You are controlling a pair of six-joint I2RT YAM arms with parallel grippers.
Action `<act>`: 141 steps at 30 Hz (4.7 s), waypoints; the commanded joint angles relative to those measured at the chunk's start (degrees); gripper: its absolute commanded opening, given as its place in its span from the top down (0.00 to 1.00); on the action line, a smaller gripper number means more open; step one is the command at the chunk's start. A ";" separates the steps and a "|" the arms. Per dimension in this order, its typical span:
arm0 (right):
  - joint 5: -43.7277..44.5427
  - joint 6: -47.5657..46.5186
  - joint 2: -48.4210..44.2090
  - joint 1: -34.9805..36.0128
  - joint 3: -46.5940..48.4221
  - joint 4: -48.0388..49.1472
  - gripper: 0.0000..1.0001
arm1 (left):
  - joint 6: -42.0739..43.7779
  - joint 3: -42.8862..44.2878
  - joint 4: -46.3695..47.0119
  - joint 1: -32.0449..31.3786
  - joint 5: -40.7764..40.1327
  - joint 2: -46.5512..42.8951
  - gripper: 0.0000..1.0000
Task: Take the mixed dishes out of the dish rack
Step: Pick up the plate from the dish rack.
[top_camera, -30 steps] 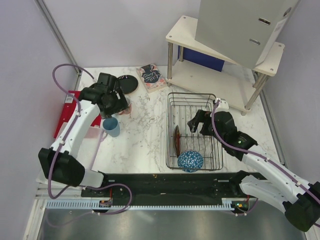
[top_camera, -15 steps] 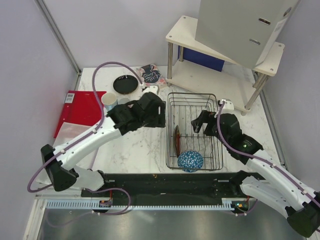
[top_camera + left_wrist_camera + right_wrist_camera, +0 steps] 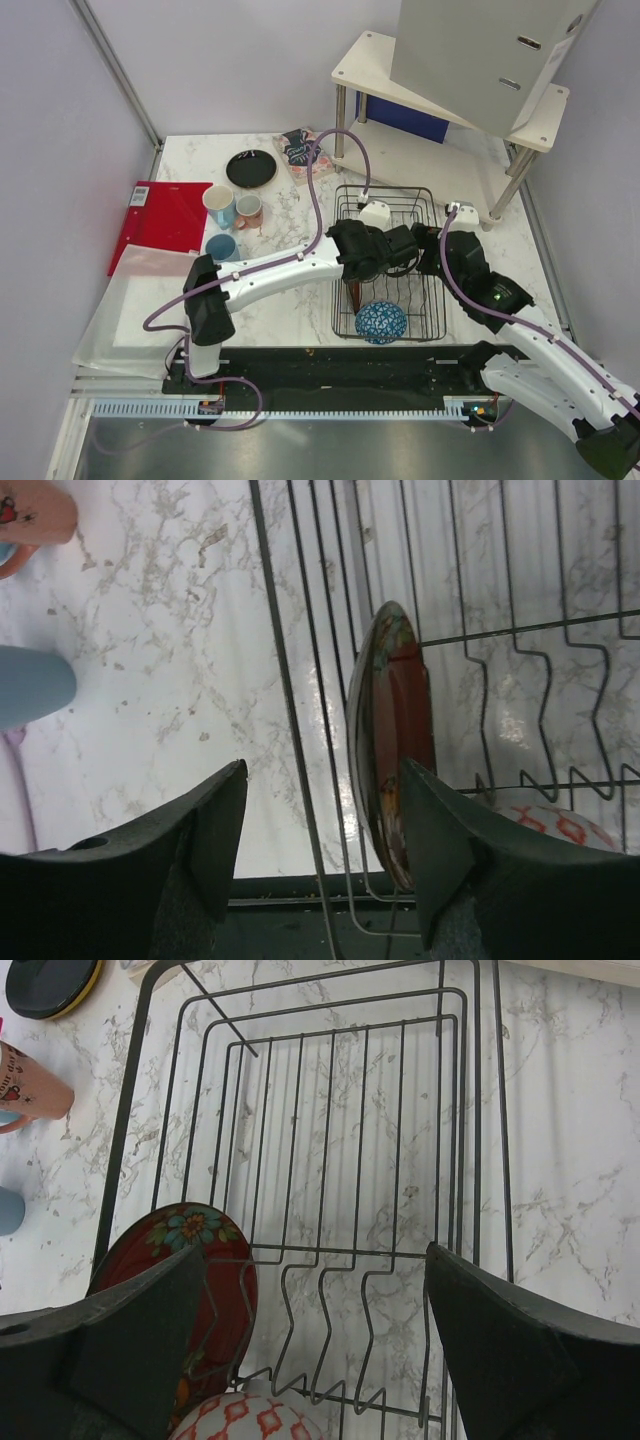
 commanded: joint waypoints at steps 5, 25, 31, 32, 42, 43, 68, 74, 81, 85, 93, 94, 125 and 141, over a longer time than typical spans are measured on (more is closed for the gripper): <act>2.05 -0.74 -1.53 0.11 0.29 -0.60 0.02 | -8.85 0.60 -8.86 -0.48 -6.44 1.00 0.39; 2.14 -0.12 -1.53 0.02 -1.21 -0.78 0.02 | -13.60 -6.18 -5.35 -3.21 -4.51 3.55 0.65; 2.31 -0.04 -0.83 0.02 -1.21 -0.78 0.02 | -14.31 -6.44 -5.26 -3.65 -4.77 3.29 0.85; 2.31 -0.12 -0.92 0.02 -1.21 -0.78 0.02 | -14.39 -6.35 -5.26 -3.74 -4.86 3.20 0.87; 2.66 -0.12 -0.92 0.02 -1.29 -0.78 0.02 | -13.52 -0.92 -6.40 -4.62 -6.09 1.35 0.98; 2.66 -0.12 -0.92 0.02 -1.21 -0.78 0.02 | -13.43 -0.38 -6.49 -4.70 -6.26 1.18 0.98; 2.66 -0.47 -2.32 0.02 0.99 -0.95 0.02 | -5.17 12.19 -7.02 -3.48 -14.61 -8.31 0.98; 8.01 0.40 -5.05 0.02 1.70 -1.21 0.02 | 1.58 2.06 4.98 5.54 -6.38 -21.27 0.98; -1.62 0.05 -10.06 0.02 0.63 4.14 0.02 | 12.59 -37.78 47.52 22.44 28.14 -51.32 0.98; -11.29 2.24 -8.65 0.02 0.99 8.35 0.02 | 12.59 -46.69 57.13 24.65 44.17 -57.97 0.98; -23.69 7.87 -5.49 0.02 1.35 17.58 0.03 | 10.57 -51.44 62.50 24.65 51.47 -60.08 0.98; -24.22 8.57 -5.49 -0.07 1.34 18.38 0.03 | 10.31 -51.61 63.02 24.74 51.74 -59.91 0.98; -34.42 10.78 -5.23 0.02 -2.52 29.37 0.09 | 8.37 -53.55 66.46 24.65 51.66 -58.85 0.98; -36.36 11.30 -3.20 -0.06 -4.11 30.60 0.68 | 7.84 -54.25 66.90 24.65 50.96 -59.73 0.98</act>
